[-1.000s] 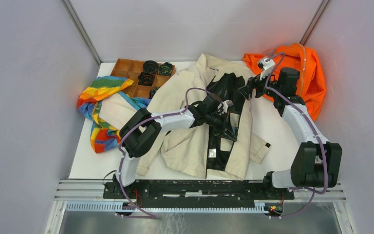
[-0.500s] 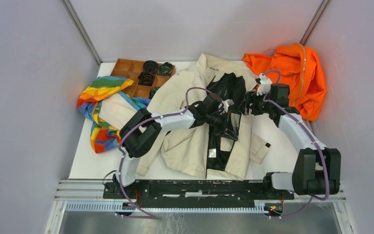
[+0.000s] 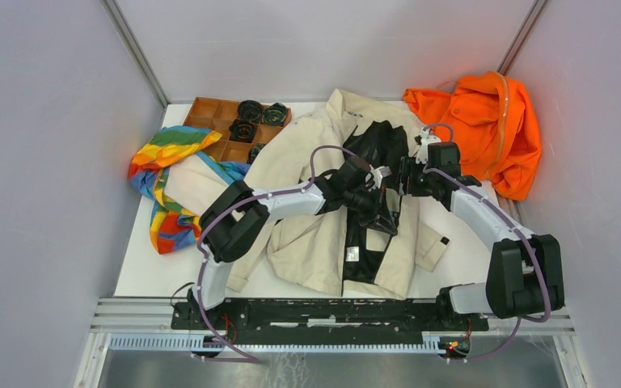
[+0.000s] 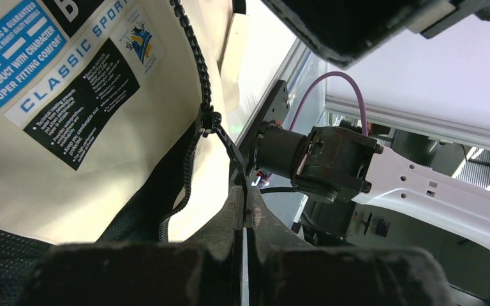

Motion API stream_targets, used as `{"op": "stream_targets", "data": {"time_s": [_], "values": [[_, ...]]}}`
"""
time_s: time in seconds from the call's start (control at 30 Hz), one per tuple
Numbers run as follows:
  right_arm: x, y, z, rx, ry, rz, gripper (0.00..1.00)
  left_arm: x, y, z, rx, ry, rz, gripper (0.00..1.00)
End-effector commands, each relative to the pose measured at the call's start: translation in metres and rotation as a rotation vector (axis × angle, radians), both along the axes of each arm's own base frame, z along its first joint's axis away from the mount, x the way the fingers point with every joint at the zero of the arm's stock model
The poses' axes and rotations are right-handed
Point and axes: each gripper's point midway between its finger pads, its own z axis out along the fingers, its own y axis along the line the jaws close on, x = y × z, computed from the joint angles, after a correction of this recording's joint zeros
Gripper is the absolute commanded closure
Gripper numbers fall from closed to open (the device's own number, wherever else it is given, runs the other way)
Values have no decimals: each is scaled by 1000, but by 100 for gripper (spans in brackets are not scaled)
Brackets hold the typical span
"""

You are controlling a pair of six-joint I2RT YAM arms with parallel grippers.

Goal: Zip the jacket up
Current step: Adjust the zipper on the jacket.

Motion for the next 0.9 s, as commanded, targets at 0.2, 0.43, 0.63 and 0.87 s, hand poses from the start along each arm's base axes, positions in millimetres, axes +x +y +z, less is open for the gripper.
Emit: {"op": "stream_targets", "data": {"time_s": [0.2, 0.43, 0.63, 0.87], "values": [[2, -1, -3, -10, -9, -32, 76, -13, -10, 30, -82, -50, -45, 98], [7, 1, 9, 17, -54, -33, 94, -15, -9, 31, -81, -52, -47, 98], [14, -1, 17, 40, -76, -42, 95, -19, -7, 30, -79, -49, -52, 98], [23, -8, 26, 86, -94, -60, 96, -22, -6, 28, -74, -45, -56, 98]]}}
